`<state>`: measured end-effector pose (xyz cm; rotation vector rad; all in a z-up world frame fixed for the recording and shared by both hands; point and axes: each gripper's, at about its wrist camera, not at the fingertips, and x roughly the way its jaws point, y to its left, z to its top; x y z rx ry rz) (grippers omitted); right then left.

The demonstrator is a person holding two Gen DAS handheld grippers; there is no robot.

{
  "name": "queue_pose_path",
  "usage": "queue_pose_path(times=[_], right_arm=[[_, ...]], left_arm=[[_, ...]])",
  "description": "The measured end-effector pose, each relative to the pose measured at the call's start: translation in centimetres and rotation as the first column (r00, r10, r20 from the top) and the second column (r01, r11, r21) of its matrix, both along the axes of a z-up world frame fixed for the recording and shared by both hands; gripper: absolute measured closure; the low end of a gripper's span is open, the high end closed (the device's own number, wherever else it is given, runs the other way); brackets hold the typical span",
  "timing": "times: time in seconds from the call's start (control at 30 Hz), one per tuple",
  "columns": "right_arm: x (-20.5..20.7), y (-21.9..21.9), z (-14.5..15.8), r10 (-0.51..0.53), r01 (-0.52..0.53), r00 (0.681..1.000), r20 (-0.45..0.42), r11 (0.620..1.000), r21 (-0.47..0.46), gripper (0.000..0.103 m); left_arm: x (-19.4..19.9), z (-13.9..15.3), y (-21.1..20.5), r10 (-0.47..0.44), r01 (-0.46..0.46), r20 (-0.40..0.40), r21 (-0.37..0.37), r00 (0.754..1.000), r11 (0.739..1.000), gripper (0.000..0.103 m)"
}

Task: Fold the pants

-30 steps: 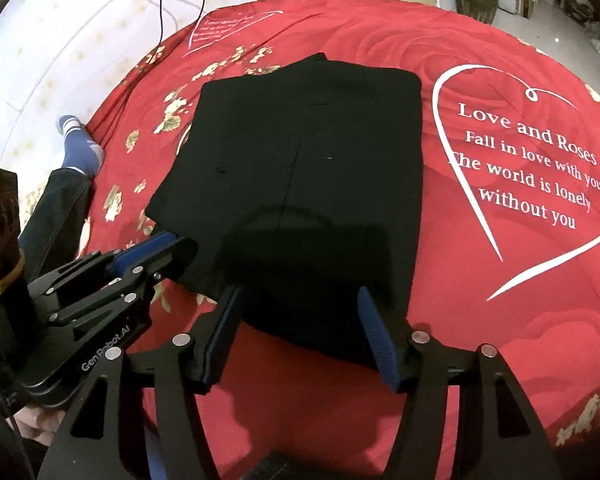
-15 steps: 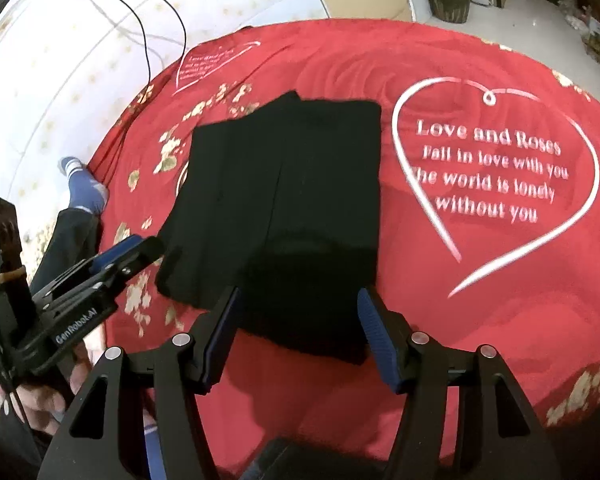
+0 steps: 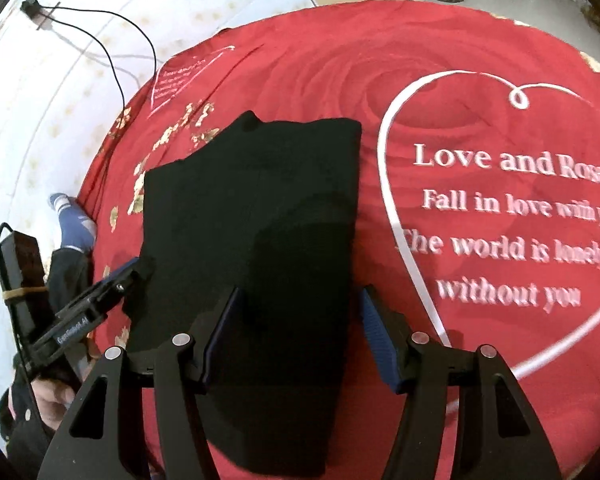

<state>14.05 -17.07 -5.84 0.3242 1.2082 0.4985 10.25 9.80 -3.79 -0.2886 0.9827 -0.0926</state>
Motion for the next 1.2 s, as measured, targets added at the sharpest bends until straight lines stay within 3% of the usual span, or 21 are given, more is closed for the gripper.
queue_pose_path(times=[0.07, 0.13, 0.17, 0.27, 0.37, 0.5, 0.6, 0.7, 0.8, 0.87, 0.9, 1.07, 1.2], right_arm=[[0.4, 0.2, 0.0, 0.002, -0.002, 1.0, 0.012, 1.0, 0.015, 0.043], [0.8, 0.6, 0.0, 0.008, -0.008, 1.0, 0.027, 1.0, 0.011, 0.048], [0.9, 0.8, 0.1, 0.01, -0.009, 0.999, 0.033, 1.0, -0.006, 0.069], [1.2, 0.1, 0.1, -0.013, 0.013, 1.0, 0.015, 0.999, 0.034, 0.088], [1.0, 0.2, 1.3, -0.004, 0.003, 0.999, 0.032, 0.999, 0.053, 0.089], [0.9, 0.8, 3.6, -0.006, 0.0, 0.999, 0.051, 0.992, 0.128, 0.09], [0.8, 1.6, 5.1, 0.002, -0.013, 0.997, 0.074, 0.987, 0.159, 0.09], [1.3, 2.6, 5.3, 0.015, -0.029, 0.997, 0.079, 0.985, 0.171, 0.089], [2.3, 3.5, 2.6, 0.037, -0.038, 0.999, 0.011, 0.993, 0.11, 0.087], [2.5, 3.4, 1.6, 0.021, -0.021, 1.0, 0.006, 1.0, 0.023, 0.084], [2.5, 3.0, 1.6, 0.019, -0.019, 1.0, 0.01, 0.999, 0.029, 0.084], [0.7, 2.3, 4.0, 0.027, -0.025, 0.995, 0.094, 0.999, -0.025, 0.082], [-2.1, 3.8, 5.2, 0.084, -0.073, 0.986, 0.146, 0.994, -0.081, 0.082]], left_arm=[[0.4, -0.1, 0.0, 0.0, 0.0, 0.02, -0.005, 1.0, 1.0, 0.035], [0.7, 0.2, -0.5, -0.011, 0.011, 0.019, -0.003, 1.0, 1.0, 0.052], [0.7, 0.4, -0.8, -0.014, 0.014, 0.02, 0.002, 1.0, 1.0, 0.055], [0.7, 1.4, -1.3, -0.005, 0.004, 0.018, 0.063, 1.0, 0.998, 0.077], [0.6, 3.1, -0.4, 0.03, -0.03, 0.031, 0.016, 0.999, 0.999, 0.085], [0.4, 5.6, -0.6, 0.014, -0.02, 0.072, 0.073, 0.997, 0.997, 0.086], [0.3, 7.1, 0.9, 0.038, -0.044, 0.099, 0.064, 0.994, 0.997, 0.086], [1.1, 5.9, 2.7, 0.076, -0.082, 0.069, 0.088, 0.995, 0.993, 0.084], [1.4, 4.0, 3.8, 0.135, -0.138, 0.035, 0.129, 0.99, 0.982, 0.084], [1.1, 3.4, 4.2, 0.155, -0.156, 0.016, 0.125, 0.988, 0.98, 0.084], [0.9, 3.6, 4.0, 0.154, -0.155, 0.023, 0.133, 0.988, 0.979, 0.084], [-0.3, 5.8, 2.1, 0.11, -0.121, 0.083, 0.145, 0.991, 0.982, 0.084], [-1.7, 6.2, -0.2, 0.058, -0.07, 0.079, 0.161, 0.995, 0.984, 0.084]])
